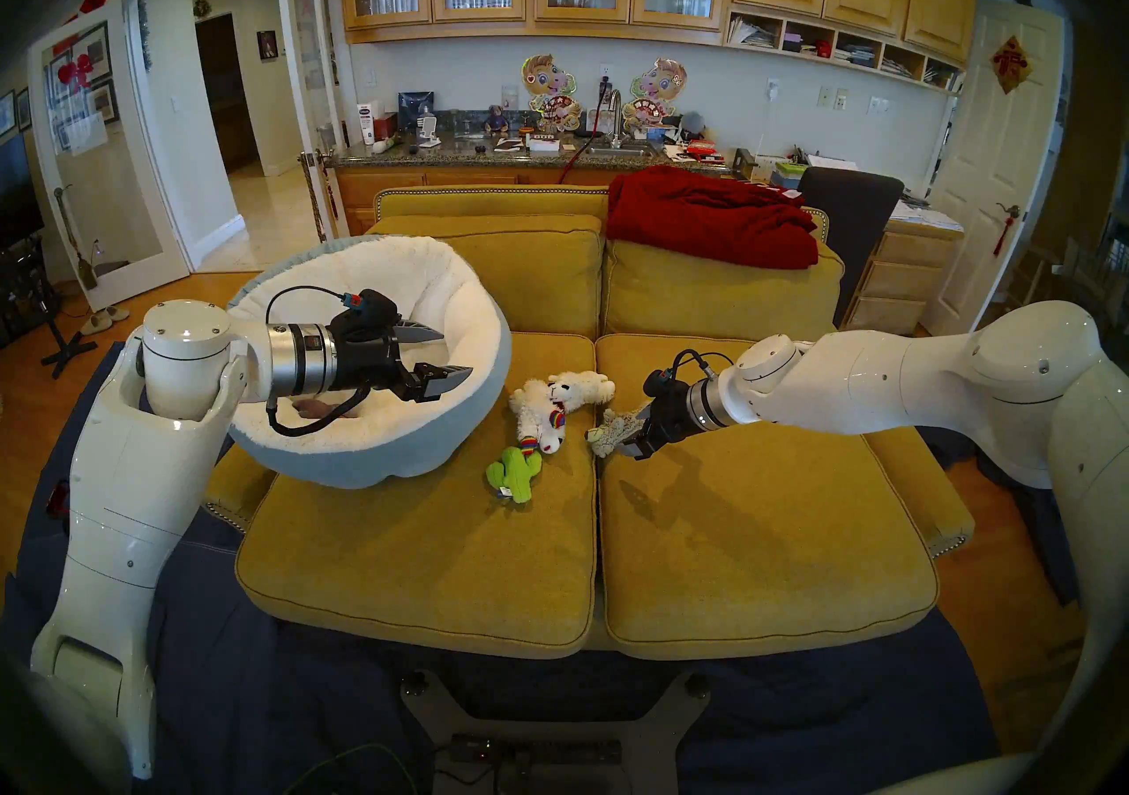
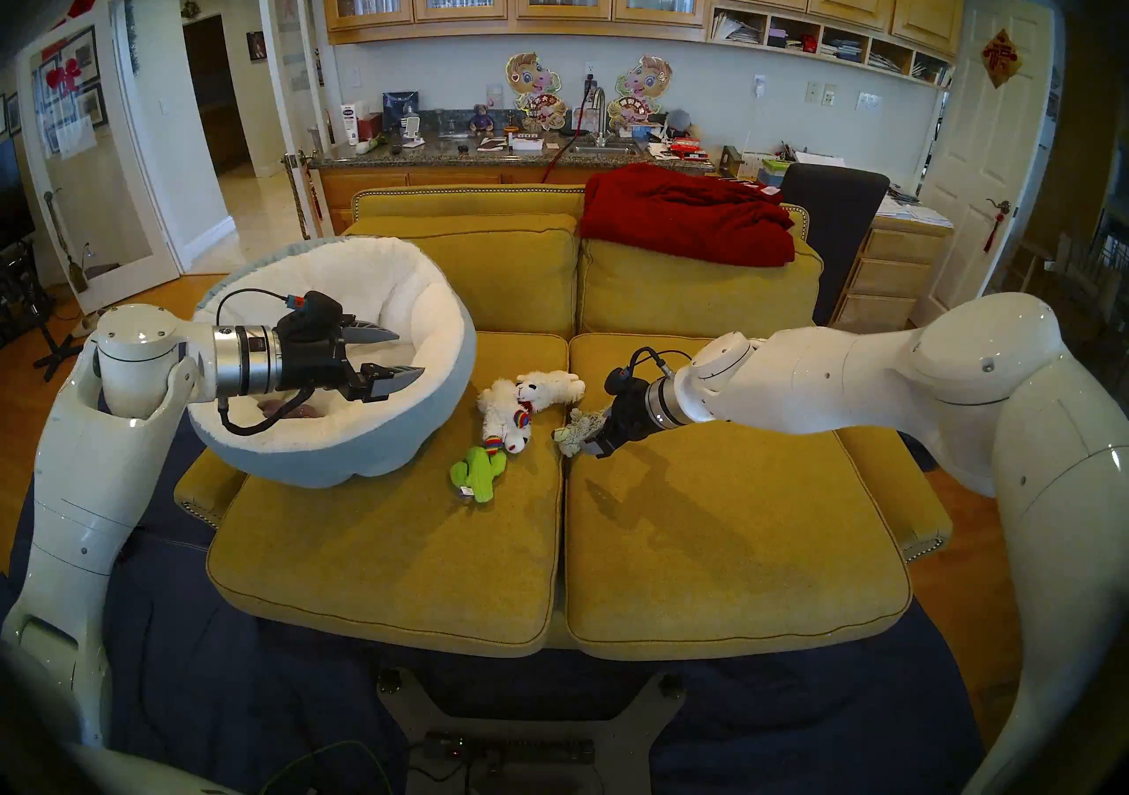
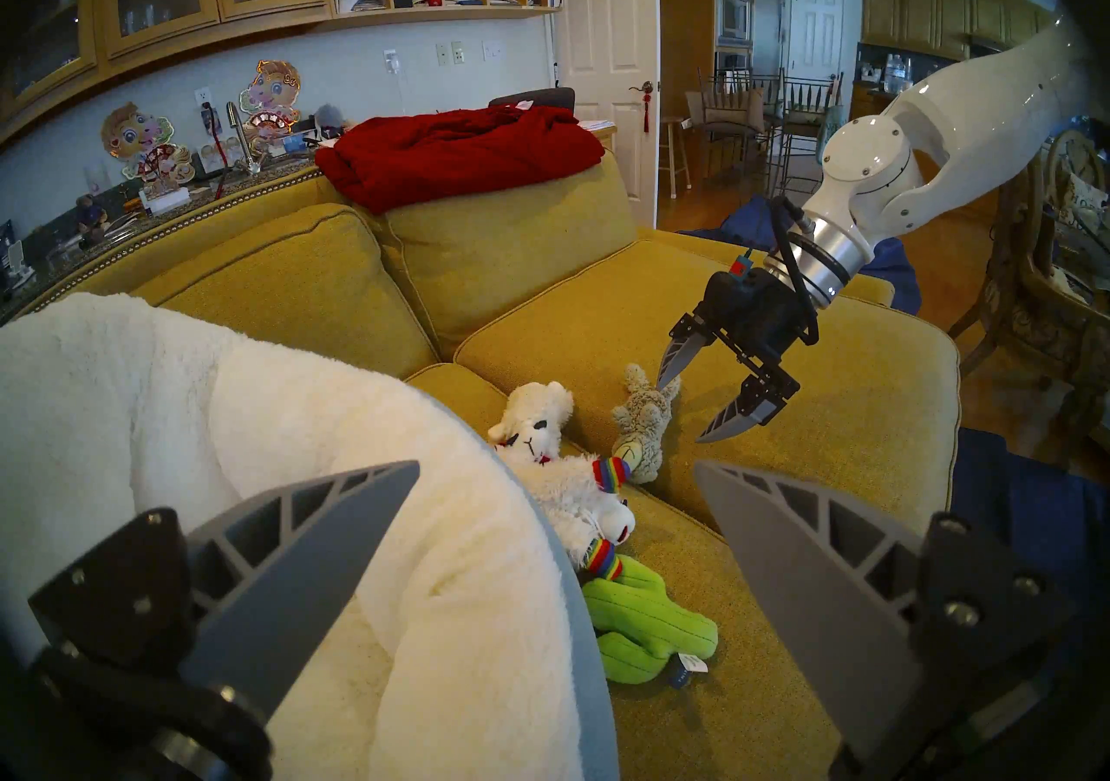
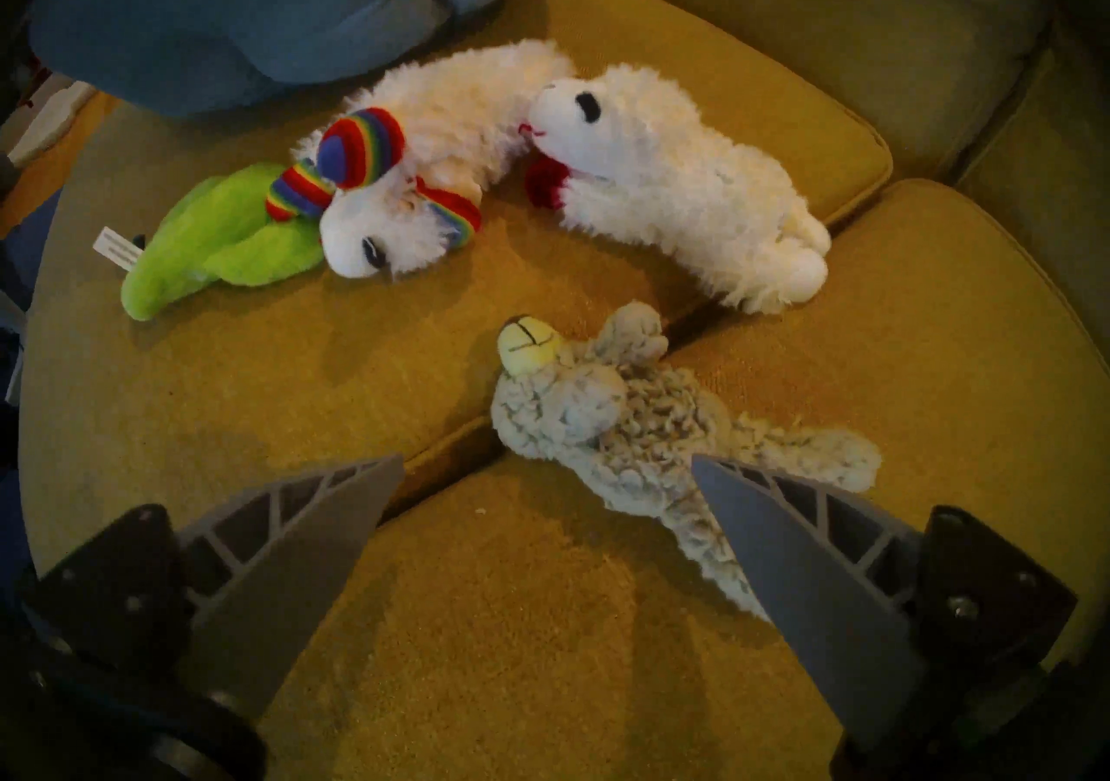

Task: Put toys into dog bed

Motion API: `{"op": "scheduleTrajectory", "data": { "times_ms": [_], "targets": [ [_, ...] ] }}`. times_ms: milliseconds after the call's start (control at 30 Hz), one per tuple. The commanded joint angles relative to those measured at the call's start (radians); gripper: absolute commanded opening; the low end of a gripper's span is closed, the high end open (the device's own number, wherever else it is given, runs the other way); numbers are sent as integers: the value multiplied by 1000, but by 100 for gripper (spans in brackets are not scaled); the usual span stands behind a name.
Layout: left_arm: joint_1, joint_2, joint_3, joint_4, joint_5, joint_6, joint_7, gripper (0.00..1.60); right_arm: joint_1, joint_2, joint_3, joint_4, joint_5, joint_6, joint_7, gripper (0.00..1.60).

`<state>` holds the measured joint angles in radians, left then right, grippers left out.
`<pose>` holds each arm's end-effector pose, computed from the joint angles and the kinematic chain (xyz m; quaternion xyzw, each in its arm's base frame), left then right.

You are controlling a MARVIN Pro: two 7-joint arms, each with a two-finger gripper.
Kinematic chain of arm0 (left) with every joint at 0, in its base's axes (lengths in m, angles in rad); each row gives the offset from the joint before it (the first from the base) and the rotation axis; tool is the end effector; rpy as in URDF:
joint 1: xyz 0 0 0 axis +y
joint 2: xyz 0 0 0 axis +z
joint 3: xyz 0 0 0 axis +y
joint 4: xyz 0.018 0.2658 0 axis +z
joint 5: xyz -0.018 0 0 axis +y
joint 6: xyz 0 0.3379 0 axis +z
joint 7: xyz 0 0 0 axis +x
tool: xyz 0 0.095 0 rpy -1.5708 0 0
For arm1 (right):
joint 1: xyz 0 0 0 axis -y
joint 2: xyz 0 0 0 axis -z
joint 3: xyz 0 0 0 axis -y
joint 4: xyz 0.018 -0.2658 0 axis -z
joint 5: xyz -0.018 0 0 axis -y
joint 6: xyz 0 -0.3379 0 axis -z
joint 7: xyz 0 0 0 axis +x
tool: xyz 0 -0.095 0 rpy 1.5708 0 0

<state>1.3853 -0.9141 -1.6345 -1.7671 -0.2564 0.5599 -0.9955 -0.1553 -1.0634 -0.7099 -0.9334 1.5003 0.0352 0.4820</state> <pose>0.4328 0.0850 -0.1286 0.7419 -0.3848 0.5111 0.2005 0.5240 0.0023 -0.3324 -0.8260 -0.4429 -0.3092 0.1615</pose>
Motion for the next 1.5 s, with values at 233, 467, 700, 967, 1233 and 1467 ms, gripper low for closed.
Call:
{"op": "scheduleTrajectory", "data": {
  "times_ms": [233,467,700,967,1233,1467],
  "targets": [
    [-28,1,-19,-18,-8,-6,2,160,-33,-88,-9,22,-70,-64,-102,160],
    [-28,1,-19,-18,-8,-6,2,160,-30,-94,-26,-25,-116,-73,-208,24],
    [-28,1,-20,-18,-8,-6,2,160,-22,-72,-26,-82,-128,-75,-265,0],
    [-28,2,-18,-18,-7,-6,2,160,52,-1,-28,-196,-157,-83,-285,0],
    [-27,3,-17,-17,-6,-6,2,160,101,75,10,-271,-192,-91,-296,0],
    [-27,3,-18,-17,-7,-6,2,160,167,132,-4,-365,-211,-85,-306,0]
  ]
}}
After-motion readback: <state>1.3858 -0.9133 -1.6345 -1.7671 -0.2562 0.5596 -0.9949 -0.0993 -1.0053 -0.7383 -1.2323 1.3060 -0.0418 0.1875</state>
